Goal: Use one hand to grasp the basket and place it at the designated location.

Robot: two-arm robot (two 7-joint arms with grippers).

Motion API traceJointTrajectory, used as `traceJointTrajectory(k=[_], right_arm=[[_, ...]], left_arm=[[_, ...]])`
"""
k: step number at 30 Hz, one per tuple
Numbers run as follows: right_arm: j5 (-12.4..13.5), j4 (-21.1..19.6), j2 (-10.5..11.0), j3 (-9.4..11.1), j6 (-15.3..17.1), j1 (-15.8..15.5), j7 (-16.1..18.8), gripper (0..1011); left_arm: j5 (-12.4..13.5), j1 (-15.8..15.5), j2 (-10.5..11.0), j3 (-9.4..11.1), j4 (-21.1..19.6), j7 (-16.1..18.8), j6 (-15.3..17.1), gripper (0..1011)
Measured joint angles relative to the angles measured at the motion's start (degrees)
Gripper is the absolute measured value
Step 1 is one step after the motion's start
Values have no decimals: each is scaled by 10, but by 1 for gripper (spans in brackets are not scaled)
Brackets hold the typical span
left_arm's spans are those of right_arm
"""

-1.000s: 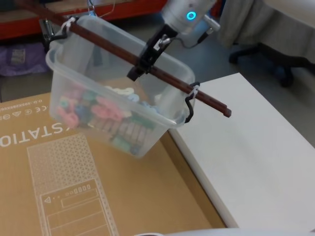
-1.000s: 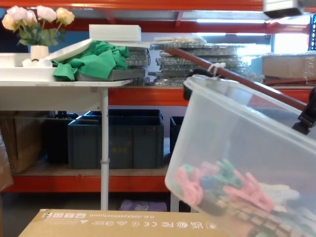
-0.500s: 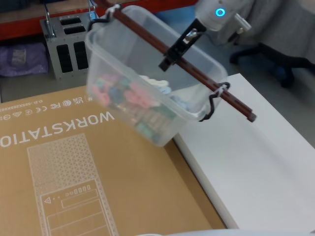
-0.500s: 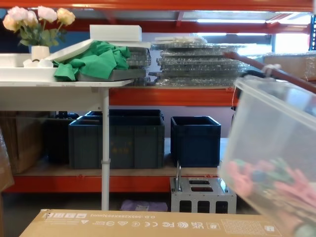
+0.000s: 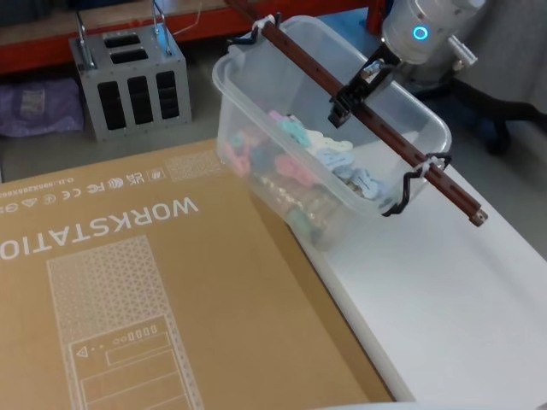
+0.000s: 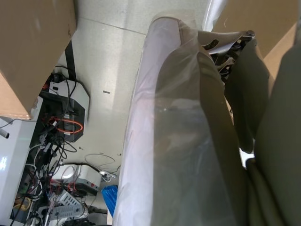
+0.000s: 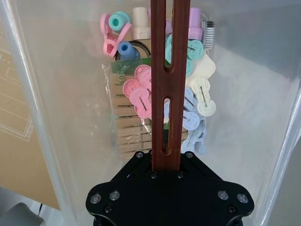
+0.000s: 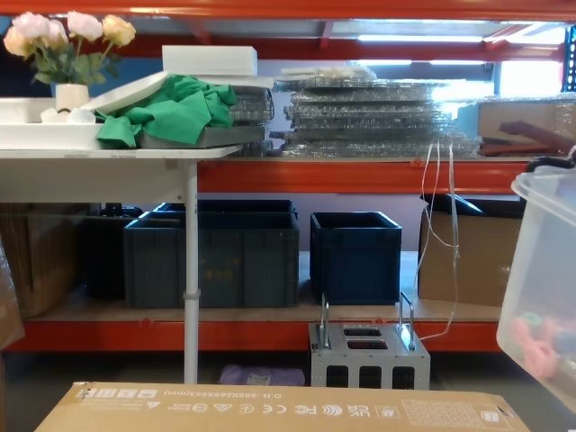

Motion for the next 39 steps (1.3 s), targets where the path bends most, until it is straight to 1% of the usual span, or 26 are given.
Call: traceJointTrajectory(k=[4, 6, 9, 15, 17, 20, 22, 25, 31, 39], right_arm=[[-3, -2, 4, 4, 8, -4, 1, 0], [-7, -2, 14, 6, 25, -10, 1, 0], [-8, 0, 25, 11, 44, -15, 1, 0], [-10, 1, 29, 17, 55, -22, 1, 0], [-12, 4, 39, 19, 69, -27, 2, 0], [-15, 23, 64, 22, 99, -37, 3, 0], [-16, 29, 70, 23, 107, -40, 4, 0], [-19, 37, 76, 26, 116, -46, 6, 0], [-17, 44, 81, 33, 120, -54, 7, 0], [-18, 49, 82, 41, 121, -60, 11, 0]], left_arm=[[0, 0, 0, 0, 0, 0, 0, 0], [0, 0, 0, 0, 0, 0, 0, 0], [0, 0, 0, 0, 0, 0, 0, 0], [0, 0, 0, 0, 0, 0, 0, 0], [0, 0, 0, 0, 0, 0, 0, 0], [0, 0, 0, 0, 0, 0, 0, 0], [0, 0, 0, 0, 0, 0, 0, 0], [0, 0, 0, 0, 0, 0, 0, 0], [0, 0, 0, 0, 0, 0, 0, 0], [0, 0, 0, 0, 0, 0, 0, 0]])
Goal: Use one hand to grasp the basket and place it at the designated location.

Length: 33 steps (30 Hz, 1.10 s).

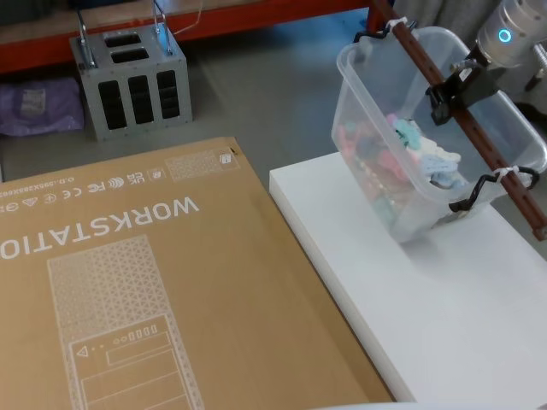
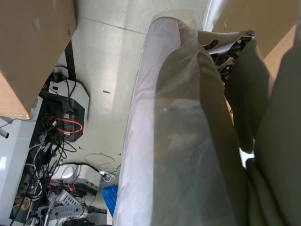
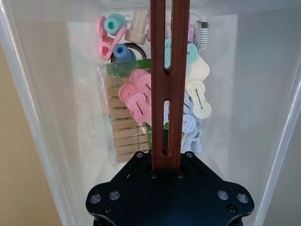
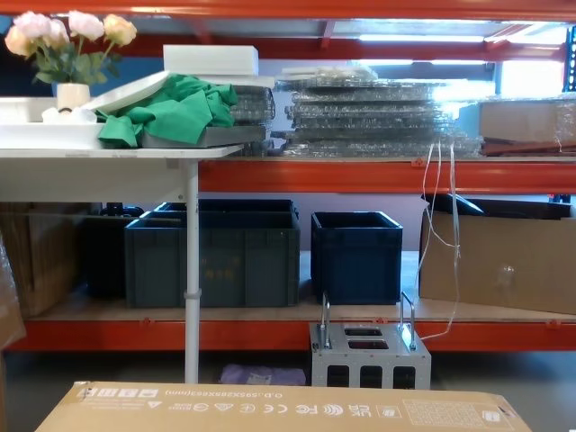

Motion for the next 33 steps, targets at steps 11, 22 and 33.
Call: traceJointTrajectory(k=[11, 22, 33], right_arm=[[-1, 17, 3, 9, 8, -12, 14, 0], [21, 52, 0, 20, -4, -24, 37, 0], [12, 105, -42, 9, -56, -29, 91, 0]], left_arm=[[0, 0, 0, 0, 0, 0, 0, 0], [0, 0, 0, 0, 0, 0, 0, 0], [0, 0, 0, 0, 0, 0, 0, 0]])
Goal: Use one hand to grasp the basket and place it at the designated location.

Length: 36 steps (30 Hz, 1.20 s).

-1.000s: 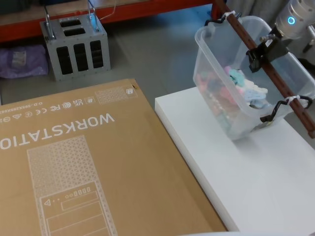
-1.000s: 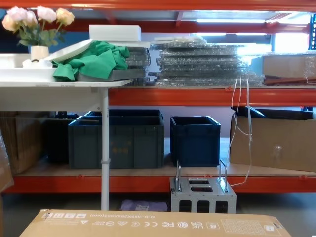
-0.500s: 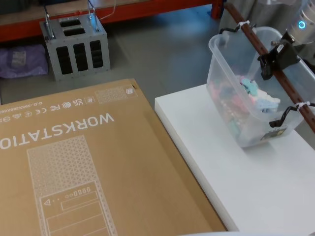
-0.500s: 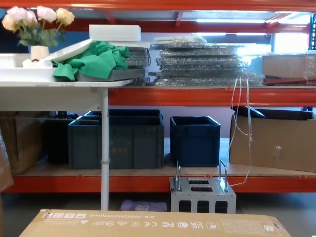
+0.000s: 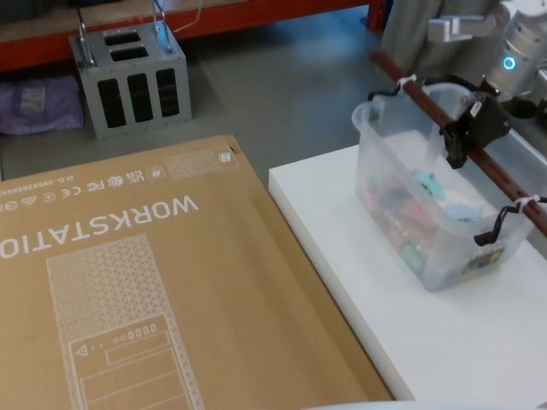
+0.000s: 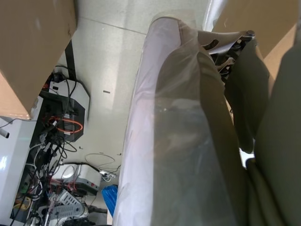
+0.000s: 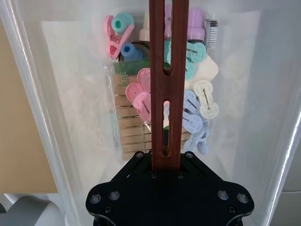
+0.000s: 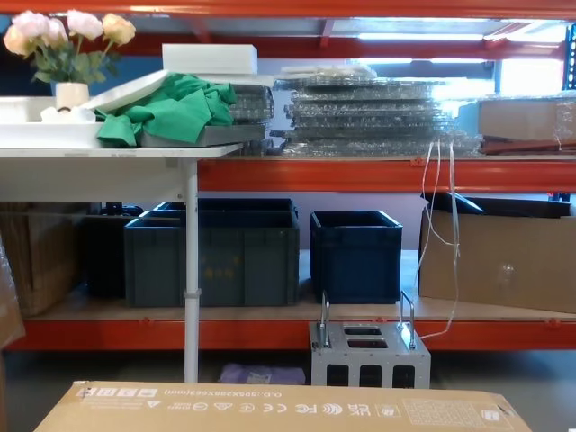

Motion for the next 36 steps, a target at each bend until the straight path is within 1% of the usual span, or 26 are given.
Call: traceJointTrajectory(k=[9, 20, 31, 36], right_arm=[[0, 12, -9, 4, -28, -6, 18, 0], [-1, 21, -21, 13, -47, -10, 32, 0], [-13, 37, -49, 13, -75, -10, 57, 0], [-12, 28, -48, 16, -76, -16, 56, 0]], left_arm=[[0, 0, 0, 0, 0, 0, 0, 0], [0, 0, 0, 0, 0, 0, 0, 0], [0, 0, 0, 0, 0, 0, 0, 0], [0, 0, 0, 0, 0, 0, 0, 0]])
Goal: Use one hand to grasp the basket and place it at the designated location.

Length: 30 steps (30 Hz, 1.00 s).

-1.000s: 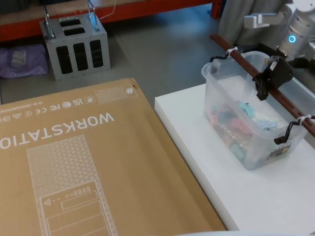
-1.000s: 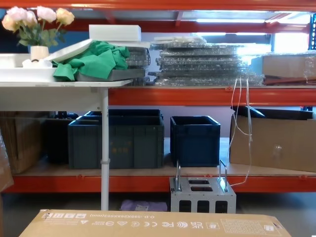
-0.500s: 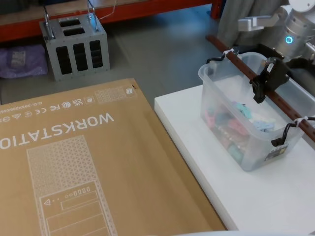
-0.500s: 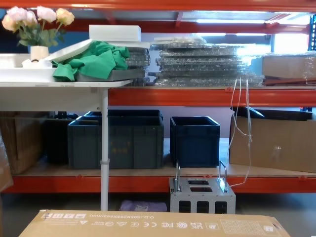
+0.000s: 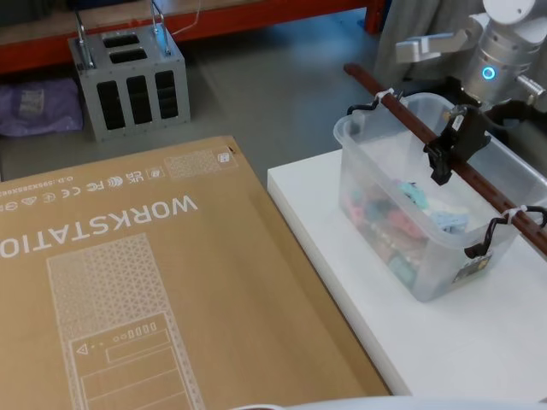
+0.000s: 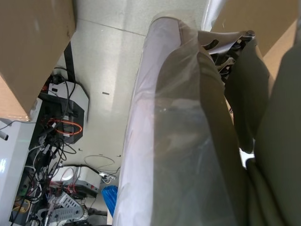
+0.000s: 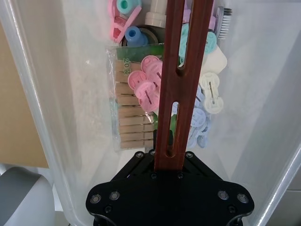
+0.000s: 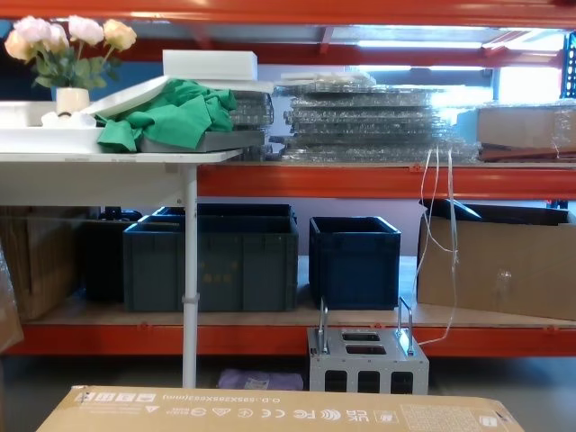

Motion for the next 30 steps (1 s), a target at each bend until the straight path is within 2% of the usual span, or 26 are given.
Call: traceJointTrajectory(k=[11, 30], right_arm=[[-8, -19, 11, 10, 11, -9, -10, 0], [-22, -28, 19, 28, 24, -20, -18, 0]], left_arm=[[0, 0, 0, 0, 0, 0, 0, 0], [0, 0, 0, 0, 0, 0, 0, 0]])
